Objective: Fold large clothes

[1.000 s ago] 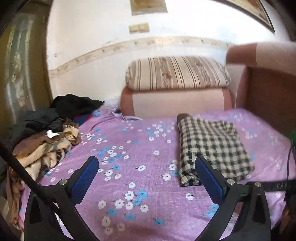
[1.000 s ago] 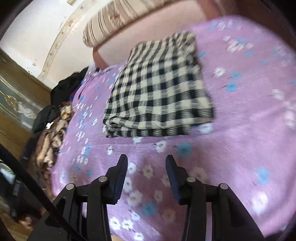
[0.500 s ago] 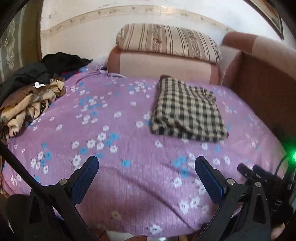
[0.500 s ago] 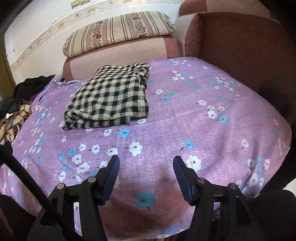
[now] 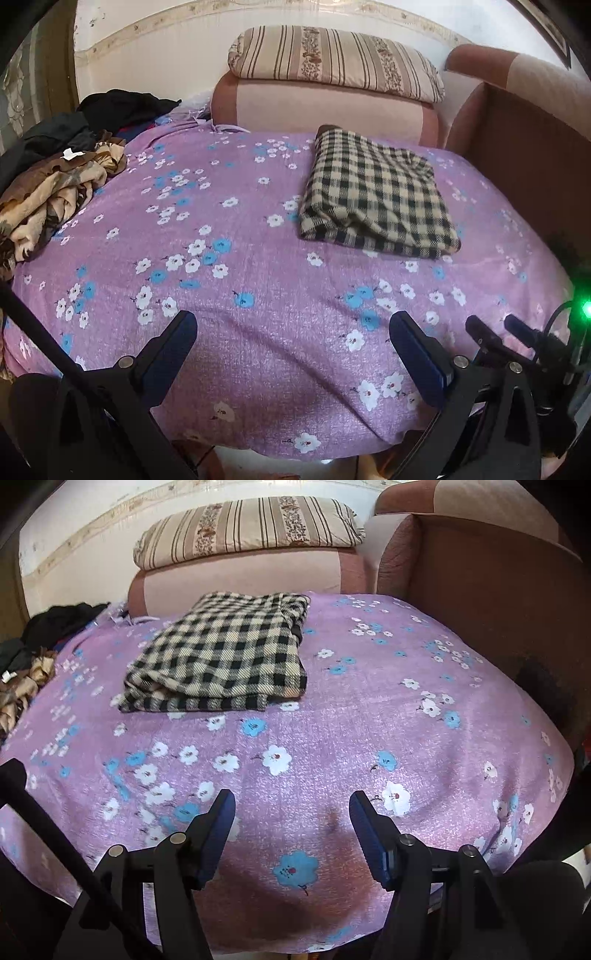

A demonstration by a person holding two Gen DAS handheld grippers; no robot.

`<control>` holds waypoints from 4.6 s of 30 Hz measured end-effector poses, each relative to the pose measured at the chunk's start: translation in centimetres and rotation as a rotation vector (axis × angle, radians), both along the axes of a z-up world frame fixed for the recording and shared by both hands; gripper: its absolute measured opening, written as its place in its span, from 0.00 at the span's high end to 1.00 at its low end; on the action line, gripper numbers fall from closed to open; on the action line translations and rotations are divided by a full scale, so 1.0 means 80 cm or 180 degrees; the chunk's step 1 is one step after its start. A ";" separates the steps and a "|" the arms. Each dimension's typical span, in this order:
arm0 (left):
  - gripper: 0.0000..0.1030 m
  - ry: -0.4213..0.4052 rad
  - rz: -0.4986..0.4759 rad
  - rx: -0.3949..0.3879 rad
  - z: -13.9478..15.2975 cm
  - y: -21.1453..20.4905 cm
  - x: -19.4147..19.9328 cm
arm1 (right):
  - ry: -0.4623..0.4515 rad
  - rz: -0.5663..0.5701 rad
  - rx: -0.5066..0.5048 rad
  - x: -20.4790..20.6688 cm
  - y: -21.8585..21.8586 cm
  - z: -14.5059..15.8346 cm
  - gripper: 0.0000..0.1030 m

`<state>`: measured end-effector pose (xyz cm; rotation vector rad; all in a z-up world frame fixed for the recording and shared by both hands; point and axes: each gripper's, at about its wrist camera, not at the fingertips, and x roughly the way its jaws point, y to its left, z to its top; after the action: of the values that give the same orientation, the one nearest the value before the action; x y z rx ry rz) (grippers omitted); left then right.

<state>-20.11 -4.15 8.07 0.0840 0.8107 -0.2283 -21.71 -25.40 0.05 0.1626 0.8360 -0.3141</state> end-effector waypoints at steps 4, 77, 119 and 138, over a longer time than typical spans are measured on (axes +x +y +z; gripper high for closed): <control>0.00 0.0038 0.0004 0.0037 -0.008 -0.002 0.001 | 0.0113 -0.0052 -0.0131 0.005 0.002 -0.006 0.33; 0.00 0.0362 -0.0124 0.0257 -0.045 -0.019 0.000 | 0.0256 -0.0146 -0.0500 0.010 0.015 -0.016 0.26; 0.00 0.0471 -0.0116 0.0242 -0.056 -0.016 0.004 | 0.0180 -0.0104 -0.0484 0.010 0.023 -0.013 0.25; 0.00 0.0632 -0.0049 0.0177 -0.067 -0.010 0.011 | 0.0039 0.0009 -0.0490 0.007 0.032 -0.006 0.23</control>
<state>-19.20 -4.97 2.69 0.1212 1.0145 -0.2310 -21.16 -22.83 -0.43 0.0160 0.8207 -0.3756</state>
